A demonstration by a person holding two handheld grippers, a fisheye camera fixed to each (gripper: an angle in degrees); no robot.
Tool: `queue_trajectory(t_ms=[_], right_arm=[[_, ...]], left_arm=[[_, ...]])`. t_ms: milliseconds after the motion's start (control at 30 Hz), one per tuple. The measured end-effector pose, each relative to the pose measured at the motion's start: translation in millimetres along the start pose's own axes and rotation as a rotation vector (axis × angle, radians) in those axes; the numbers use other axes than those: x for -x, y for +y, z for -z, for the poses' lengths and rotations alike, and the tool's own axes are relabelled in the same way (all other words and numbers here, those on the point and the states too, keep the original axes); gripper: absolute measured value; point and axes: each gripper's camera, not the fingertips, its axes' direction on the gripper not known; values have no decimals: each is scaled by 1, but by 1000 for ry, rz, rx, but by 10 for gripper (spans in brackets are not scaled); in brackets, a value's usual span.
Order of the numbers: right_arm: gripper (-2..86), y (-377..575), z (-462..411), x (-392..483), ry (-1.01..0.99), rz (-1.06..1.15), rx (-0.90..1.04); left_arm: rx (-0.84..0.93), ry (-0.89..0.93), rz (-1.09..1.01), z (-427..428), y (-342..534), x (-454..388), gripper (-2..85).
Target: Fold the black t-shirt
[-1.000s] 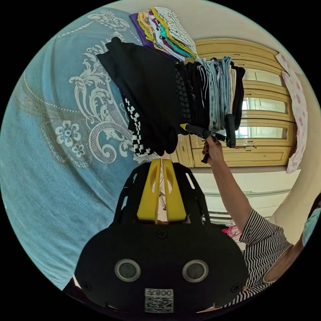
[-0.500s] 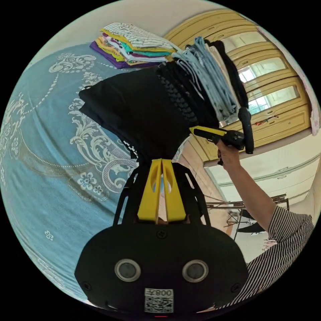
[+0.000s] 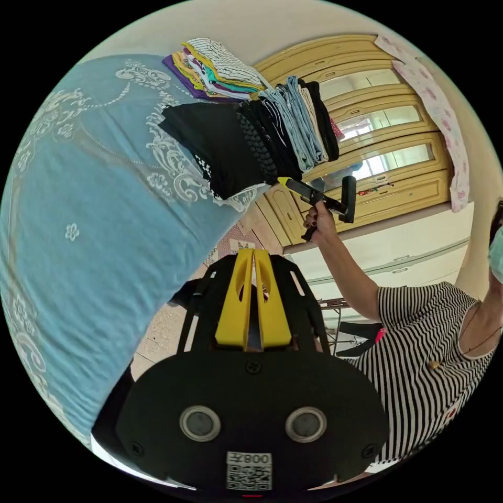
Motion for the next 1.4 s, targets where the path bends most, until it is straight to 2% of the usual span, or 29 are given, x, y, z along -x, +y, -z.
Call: queue_trajectory(t_ms=[67,200,367,533,667,800,1000,1200,1400], right_arm=[[1,29,7,21,-141,9,-17],[2,87,-12,66,-318,9,84],[7,105,-17,83,-415,-14,137],[29,57,13,71,-291,24,45],[48,-36,24,53,-53,60,-43],[54,-133,-5,48,202,137,-45],[59,-209,-81,46,378,207,52],[24,-231,-104,48,423,188,111],[0,-252,-69,42,313,99,132]], left_arm=[[-8,45,60,20,36,9,2],[-12,121,158,38,75,18,1],[-76,196,199,56,84,26,1],[-82,203,140,66,50,40,2],[-37,196,36,71,-6,58,2],[-6,187,-99,75,-77,83,3],[-21,249,-213,70,-194,135,2],[-4,295,-95,60,-244,159,2],[118,311,34,48,-280,146,2]])
